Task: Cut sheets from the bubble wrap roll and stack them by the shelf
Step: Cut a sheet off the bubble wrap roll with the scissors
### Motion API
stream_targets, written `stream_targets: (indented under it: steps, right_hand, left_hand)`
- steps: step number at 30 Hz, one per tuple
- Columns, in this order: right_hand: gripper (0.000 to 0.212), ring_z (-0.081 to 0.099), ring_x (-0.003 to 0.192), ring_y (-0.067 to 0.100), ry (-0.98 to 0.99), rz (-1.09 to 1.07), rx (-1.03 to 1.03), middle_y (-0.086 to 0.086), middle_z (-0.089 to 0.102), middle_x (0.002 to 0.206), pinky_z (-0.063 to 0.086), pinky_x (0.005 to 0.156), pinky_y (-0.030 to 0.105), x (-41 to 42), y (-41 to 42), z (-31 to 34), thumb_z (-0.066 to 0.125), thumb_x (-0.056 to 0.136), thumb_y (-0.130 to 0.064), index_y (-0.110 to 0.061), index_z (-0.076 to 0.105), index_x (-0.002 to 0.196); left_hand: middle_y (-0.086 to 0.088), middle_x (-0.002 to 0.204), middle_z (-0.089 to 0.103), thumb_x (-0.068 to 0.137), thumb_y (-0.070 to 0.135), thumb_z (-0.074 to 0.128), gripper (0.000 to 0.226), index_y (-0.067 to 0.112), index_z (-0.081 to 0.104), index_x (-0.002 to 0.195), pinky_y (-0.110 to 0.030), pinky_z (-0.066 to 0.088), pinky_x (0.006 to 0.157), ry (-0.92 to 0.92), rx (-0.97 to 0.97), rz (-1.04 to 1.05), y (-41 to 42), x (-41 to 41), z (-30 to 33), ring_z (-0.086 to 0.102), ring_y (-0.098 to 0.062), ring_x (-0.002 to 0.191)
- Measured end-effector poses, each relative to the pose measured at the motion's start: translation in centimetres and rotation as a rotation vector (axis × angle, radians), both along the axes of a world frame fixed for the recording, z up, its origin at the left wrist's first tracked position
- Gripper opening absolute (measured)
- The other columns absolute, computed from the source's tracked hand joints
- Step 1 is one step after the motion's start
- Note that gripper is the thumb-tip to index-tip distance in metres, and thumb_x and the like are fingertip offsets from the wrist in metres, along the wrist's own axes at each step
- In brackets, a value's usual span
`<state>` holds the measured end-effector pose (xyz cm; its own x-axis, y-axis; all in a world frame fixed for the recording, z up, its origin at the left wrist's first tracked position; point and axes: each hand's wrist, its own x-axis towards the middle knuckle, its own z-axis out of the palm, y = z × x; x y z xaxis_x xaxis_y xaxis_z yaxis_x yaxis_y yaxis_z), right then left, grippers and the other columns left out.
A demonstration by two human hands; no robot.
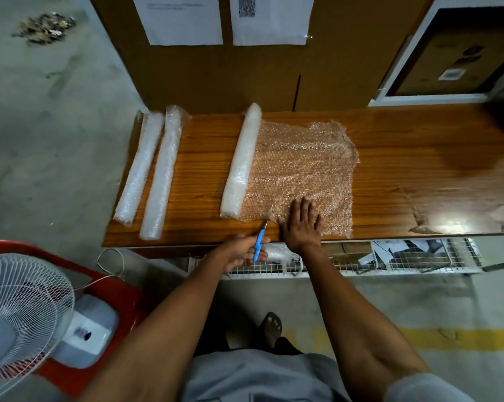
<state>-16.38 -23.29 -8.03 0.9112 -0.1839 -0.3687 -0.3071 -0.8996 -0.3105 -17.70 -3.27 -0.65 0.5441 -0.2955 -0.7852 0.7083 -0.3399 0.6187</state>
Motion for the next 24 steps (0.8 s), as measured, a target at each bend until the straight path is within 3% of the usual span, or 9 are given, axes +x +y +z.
stream_targets:
  steps: [3,7,12,15,20,24]
  right_hand:
    - [0.083,-0.028,0.156,0.032,0.001,0.004,0.003,0.010,-0.028,0.171,-0.014,0.126,0.057,-0.1,0.1,-0.1,0.013,0.106,-0.066,-0.016,-0.014,0.166]
    - [0.082,-0.029,0.156,0.032,-0.001,0.005,-0.013,0.009,-0.028,0.170,-0.014,0.126,0.056,-0.1,0.2,0.1,0.013,0.106,-0.066,-0.016,-0.015,0.165]
    - [0.081,-0.029,0.156,0.032,0.004,0.022,-0.024,0.010,-0.029,0.170,-0.015,0.126,0.056,-0.2,0.2,0.2,0.015,0.107,-0.063,-0.015,-0.015,0.165]
    - [0.079,-0.029,0.156,0.031,0.000,0.014,-0.002,0.009,-0.029,0.170,-0.016,0.126,0.055,-0.2,0.2,0.6,0.017,0.108,-0.060,-0.016,-0.014,0.165]
    - [0.080,-0.027,0.157,0.032,-0.002,0.003,0.020,0.011,-0.026,0.171,-0.011,0.127,0.058,-0.1,0.2,0.7,0.023,0.107,-0.057,-0.016,-0.013,0.166]
    - [0.080,-0.030,0.155,0.033,0.009,0.010,0.023,0.011,-0.030,0.169,-0.011,0.127,0.059,-0.1,0.2,0.9,0.022,0.107,-0.057,-0.017,-0.015,0.166]
  left_hand:
    - [-0.019,0.110,0.075,0.097,0.028,0.070,0.028,0.007,0.070,0.115,-0.032,0.059,0.085,0.000,-0.038,0.064,-0.3,-0.1,-0.7,0.075,-0.028,0.102]
    - [-0.018,0.104,0.077,0.095,0.026,0.073,0.024,0.007,0.071,0.109,-0.033,0.060,0.089,-0.023,-0.034,0.083,-0.6,-0.3,-1.1,0.076,-0.026,0.099]
    - [-0.021,0.098,0.077,0.092,0.018,0.076,0.017,0.003,0.072,0.099,-0.020,0.058,0.062,-0.044,0.011,0.128,-0.7,-0.5,-1.6,0.075,-0.017,0.074]
    - [-0.021,0.101,0.077,0.092,0.017,0.077,0.013,0.005,0.073,0.096,-0.025,0.058,0.072,-0.028,0.000,0.127,-0.7,-0.5,-1.6,0.074,-0.021,0.085]
    - [-0.019,0.104,0.075,0.093,0.019,0.075,0.025,0.001,0.072,0.111,-0.031,0.062,0.076,0.054,-0.048,0.108,-0.7,-0.1,-1.1,0.074,-0.025,0.096]
    - [-0.017,0.105,0.072,0.096,0.023,0.072,0.019,0.006,0.073,0.104,-0.037,0.063,0.077,0.124,-0.106,0.132,-0.8,0.7,-0.4,0.071,-0.028,0.098]
